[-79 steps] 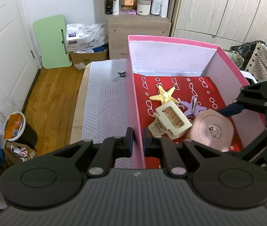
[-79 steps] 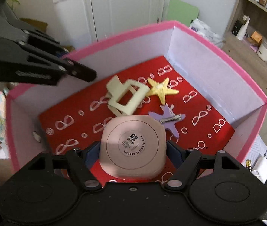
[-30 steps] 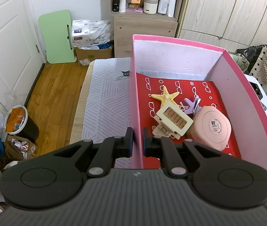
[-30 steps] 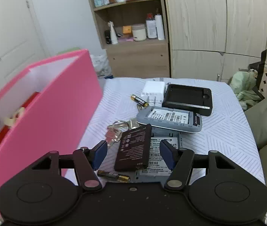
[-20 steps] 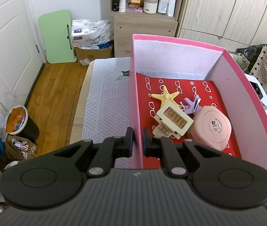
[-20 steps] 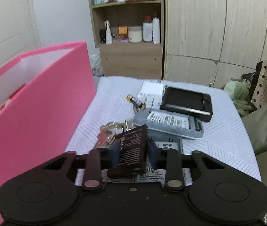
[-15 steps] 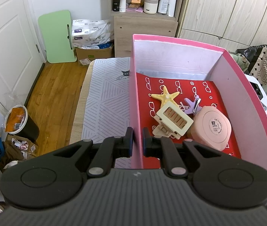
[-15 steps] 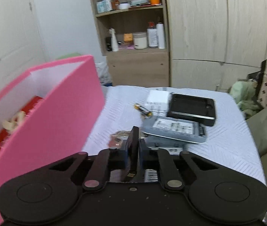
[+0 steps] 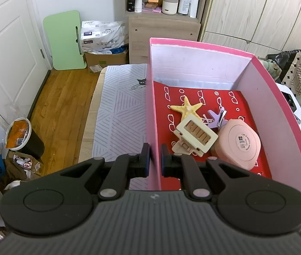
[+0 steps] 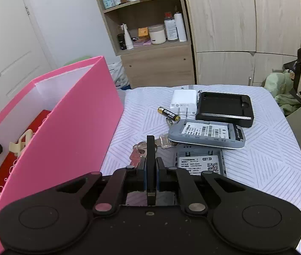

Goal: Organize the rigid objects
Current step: 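Move the right gripper to the black phone battery and grasp it, then carry the black battery into the pink box and release it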

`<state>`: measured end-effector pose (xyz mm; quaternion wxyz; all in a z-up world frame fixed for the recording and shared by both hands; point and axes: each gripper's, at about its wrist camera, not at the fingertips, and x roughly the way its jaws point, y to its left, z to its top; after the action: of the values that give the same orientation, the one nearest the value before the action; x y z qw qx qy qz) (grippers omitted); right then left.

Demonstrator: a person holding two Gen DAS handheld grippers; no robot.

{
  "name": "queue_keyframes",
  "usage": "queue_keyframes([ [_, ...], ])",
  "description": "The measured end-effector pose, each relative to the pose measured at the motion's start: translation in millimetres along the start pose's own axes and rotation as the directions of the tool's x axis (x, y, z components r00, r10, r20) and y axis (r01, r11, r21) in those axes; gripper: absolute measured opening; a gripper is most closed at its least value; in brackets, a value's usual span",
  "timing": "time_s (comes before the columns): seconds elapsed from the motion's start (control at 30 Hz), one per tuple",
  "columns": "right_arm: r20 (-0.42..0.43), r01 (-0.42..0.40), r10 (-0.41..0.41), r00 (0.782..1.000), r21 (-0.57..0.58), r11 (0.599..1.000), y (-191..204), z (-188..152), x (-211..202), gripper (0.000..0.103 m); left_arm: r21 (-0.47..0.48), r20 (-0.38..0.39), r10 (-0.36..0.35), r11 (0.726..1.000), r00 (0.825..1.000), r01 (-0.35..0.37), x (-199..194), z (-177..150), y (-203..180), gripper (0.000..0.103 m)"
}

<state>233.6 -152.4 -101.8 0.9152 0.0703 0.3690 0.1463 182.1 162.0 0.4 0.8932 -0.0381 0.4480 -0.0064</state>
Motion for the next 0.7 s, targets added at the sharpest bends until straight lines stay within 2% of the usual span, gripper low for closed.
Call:
queue_keyframes([
  [0.13, 0.032, -0.035, 0.036, 0.999, -0.011, 0.999, 4, 6, -15, 0.011, 0.002, 0.001, 0.002, 1.0, 1.0, -0.002, 0, 1, 0, 0.009],
  [0.27, 0.1, -0.04, 0.042, 0.994, -0.028, 0.999, 13, 18, -40, 0.011, 0.0, 0.0, 0.001, 1.0, 1.0, -0.001, 0, 0, 0, 0.009],
  [0.37, 0.139, -0.101, 0.107, 0.984, -0.048, 0.994, 23, 30, -61, 0.011, -0.014, -0.01, -0.005, 1.0, 1.0, 0.005, 0, 2, 1, 0.009],
  [0.43, 0.148, -0.166, 0.181, 0.972, -0.106, 0.98, 34, 42, -79, 0.011, -0.012, -0.009, -0.008, 1.0, 1.0, 0.008, -2, 3, 1, 0.009],
  [0.57, 0.075, -0.294, 0.313, 0.947, -0.189, 0.937, 56, 66, -91, 0.011, 0.005, 0.003, -0.007, 1.0, 1.0, 0.007, -3, 1, -1, 0.009],
  [0.63, 0.007, -0.343, 0.353, 0.936, -0.219, 0.914, 71, 72, -84, 0.011, -0.006, 0.006, -0.014, 1.0, 1.0, 0.014, -3, 0, 0, 0.009],
  [0.7, -0.075, -0.403, 0.397, 0.915, -0.234, 0.885, 89, 72, -72, 0.011, -0.012, 0.013, -0.021, 1.0, 1.0, 0.021, -5, -2, 3, 0.008],
])
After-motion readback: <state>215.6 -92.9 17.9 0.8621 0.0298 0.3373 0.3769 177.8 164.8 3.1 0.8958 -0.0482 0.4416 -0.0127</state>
